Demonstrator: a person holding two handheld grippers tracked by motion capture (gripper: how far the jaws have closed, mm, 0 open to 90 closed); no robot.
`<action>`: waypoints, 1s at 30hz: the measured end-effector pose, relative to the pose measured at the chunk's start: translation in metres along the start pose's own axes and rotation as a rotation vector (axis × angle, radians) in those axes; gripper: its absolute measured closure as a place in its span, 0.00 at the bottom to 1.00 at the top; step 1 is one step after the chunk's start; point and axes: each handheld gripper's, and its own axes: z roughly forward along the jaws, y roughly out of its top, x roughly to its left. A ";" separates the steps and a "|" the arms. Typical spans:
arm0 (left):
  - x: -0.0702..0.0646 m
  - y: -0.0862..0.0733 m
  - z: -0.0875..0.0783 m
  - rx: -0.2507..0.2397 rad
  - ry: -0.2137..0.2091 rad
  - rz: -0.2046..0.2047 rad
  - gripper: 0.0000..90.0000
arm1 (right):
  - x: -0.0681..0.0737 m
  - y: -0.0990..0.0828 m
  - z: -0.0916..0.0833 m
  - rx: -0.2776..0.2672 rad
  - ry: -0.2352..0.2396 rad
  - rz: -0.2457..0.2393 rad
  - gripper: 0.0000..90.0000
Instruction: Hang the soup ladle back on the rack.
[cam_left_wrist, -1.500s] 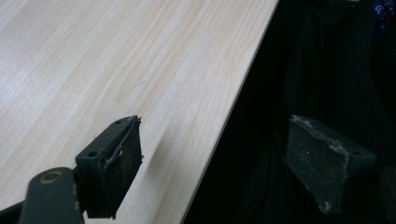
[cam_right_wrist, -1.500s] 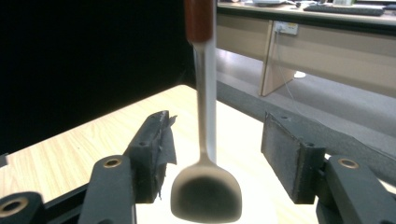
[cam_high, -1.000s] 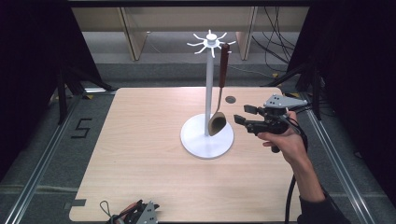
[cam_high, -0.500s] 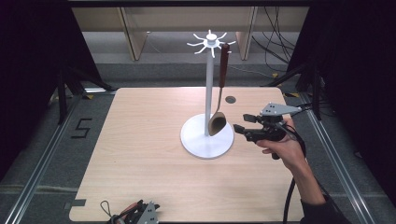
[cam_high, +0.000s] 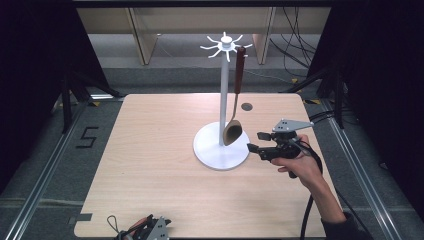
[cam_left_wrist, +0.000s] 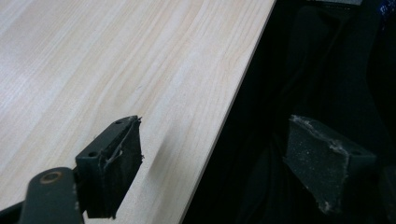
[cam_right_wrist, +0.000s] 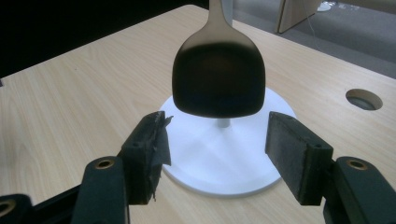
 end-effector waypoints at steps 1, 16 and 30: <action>0.000 0.000 0.000 0.001 0.001 0.001 0.20 | 0.001 -0.001 0.001 -0.009 -0.008 0.004 0.44; -0.001 -0.001 0.000 -0.001 0.015 -0.008 0.20 | 0.002 -0.008 0.009 0.026 0.010 -0.016 0.42; -0.001 -0.001 0.000 0.000 0.018 -0.010 0.20 | 0.005 -0.020 0.011 0.064 0.016 -0.016 0.41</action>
